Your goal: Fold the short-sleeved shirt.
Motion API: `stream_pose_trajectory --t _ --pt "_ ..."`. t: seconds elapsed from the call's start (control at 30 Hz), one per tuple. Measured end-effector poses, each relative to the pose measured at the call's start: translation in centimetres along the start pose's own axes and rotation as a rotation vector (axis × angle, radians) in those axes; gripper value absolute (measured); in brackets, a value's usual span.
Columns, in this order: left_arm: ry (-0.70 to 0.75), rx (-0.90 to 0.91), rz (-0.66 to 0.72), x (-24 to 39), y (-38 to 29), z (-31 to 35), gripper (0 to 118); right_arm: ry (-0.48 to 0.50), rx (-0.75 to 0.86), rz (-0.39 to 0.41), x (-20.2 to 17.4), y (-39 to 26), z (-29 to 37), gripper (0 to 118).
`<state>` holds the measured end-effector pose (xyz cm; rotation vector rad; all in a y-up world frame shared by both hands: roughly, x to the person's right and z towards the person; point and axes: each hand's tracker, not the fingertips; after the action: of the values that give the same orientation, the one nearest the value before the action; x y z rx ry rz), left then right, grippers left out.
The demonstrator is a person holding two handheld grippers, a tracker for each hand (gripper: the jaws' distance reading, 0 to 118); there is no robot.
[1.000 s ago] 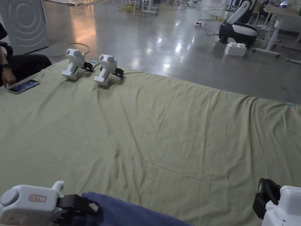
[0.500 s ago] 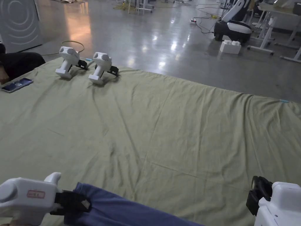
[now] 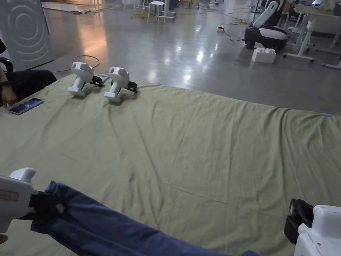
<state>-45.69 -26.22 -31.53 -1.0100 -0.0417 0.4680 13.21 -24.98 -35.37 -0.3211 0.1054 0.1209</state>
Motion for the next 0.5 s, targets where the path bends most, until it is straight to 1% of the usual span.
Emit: stream_pose_trajectory --t 0.03,0.13,0.23,0.3,0.37,0.43,0.5 --pt "0.016 0.001 -0.024 -0.3 0.0 -0.5 11 0.001 -0.001 -0.002 0.0 0.0 0.0 11" --pt "-0.006 -0.007 -0.067 2.0 -0.3 -0.8 11 0.005 -0.007 -0.009 0.0 -0.2 -0.2 11" --pt "-0.084 -0.014 -0.091 5.2 -1.1 -1.5 11 0.01 -0.011 -0.013 0.1 -0.4 -0.2 11" --pt "-0.16 -0.03 -0.11 7.1 -1.3 -2.2 11 0.01 -0.012 -0.012 0.2 -0.5 -0.2 11" --pt "-0.207 -0.045 -0.108 9.0 -1.9 -3.1 11 0.009 -0.013 -0.019 0.5 -0.5 -0.2 11" --pt "-0.213 -0.063 -0.12 11.5 -2.7 -4.2 11 0.006 -0.013 -0.033 0.8 -0.5 -0.1 11" --pt "-0.182 -0.104 -0.175 13.6 -3.5 -6.1 11 0.003 -0.014 -0.046 1.1 -0.6 -0.1 11"
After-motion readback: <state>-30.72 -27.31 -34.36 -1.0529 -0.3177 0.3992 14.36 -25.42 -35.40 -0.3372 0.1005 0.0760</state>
